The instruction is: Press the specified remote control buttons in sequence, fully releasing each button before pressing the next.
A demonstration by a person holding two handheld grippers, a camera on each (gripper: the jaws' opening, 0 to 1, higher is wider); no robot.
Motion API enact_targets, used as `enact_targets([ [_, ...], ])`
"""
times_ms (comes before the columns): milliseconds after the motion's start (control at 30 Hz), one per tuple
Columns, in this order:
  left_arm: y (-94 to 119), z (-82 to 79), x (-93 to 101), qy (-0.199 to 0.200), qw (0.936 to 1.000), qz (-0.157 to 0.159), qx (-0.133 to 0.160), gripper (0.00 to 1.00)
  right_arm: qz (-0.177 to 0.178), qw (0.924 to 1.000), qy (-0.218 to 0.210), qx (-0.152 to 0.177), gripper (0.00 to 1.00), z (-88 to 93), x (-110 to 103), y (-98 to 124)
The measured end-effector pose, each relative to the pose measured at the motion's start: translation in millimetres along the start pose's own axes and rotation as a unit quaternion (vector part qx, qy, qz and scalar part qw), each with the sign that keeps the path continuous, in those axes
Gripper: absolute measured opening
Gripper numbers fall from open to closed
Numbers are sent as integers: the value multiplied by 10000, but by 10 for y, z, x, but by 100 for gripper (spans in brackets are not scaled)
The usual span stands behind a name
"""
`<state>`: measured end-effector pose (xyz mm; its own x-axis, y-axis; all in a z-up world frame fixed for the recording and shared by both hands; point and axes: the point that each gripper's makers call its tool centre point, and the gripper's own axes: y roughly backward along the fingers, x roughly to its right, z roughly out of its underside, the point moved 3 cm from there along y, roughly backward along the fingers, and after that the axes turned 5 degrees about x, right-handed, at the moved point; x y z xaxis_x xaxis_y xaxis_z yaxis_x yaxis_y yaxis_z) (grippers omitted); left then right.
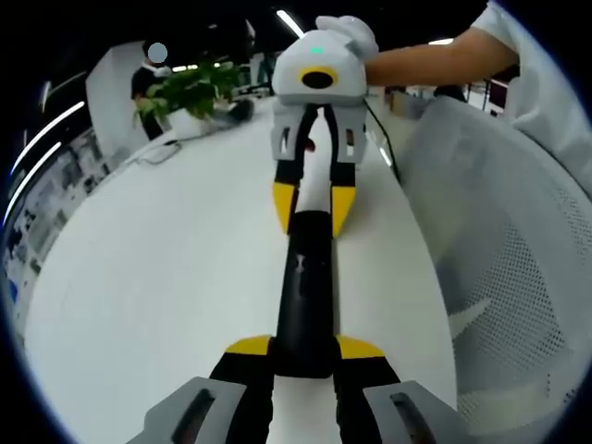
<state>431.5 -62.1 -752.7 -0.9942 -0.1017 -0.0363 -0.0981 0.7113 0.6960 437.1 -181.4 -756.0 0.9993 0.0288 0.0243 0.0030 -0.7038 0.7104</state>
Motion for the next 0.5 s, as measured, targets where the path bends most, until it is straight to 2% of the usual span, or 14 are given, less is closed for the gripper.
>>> enact_targets([
  [500, 2, 10, -27, 13, 10000, 64, 10, 23, -98, 9999, -44, 2, 20, 6, 26, -12],
])
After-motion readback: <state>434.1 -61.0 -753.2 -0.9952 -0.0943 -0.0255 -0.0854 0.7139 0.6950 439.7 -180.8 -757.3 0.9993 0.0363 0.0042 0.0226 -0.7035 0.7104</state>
